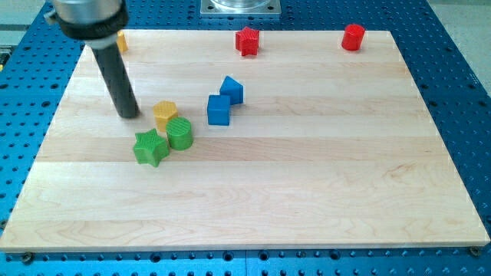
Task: Place the green star horizontally left to the green circle
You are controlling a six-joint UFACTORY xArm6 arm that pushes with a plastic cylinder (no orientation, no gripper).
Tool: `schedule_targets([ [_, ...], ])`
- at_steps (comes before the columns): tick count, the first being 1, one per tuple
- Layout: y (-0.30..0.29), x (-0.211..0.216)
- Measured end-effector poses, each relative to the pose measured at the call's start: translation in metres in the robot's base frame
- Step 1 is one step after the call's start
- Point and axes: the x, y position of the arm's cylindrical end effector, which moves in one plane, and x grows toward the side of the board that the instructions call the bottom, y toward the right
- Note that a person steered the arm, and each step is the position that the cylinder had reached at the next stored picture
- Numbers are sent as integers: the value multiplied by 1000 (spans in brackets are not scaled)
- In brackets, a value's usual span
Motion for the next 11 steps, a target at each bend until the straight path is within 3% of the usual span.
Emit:
schedule_targets([
  [1,106,-6],
  [2,93,-1],
  [3,156,48],
  [4,118,90],
  [5,67,95],
  [7,71,15],
  [8,87,53],
  [9,64,97],
  [11,20,79],
])
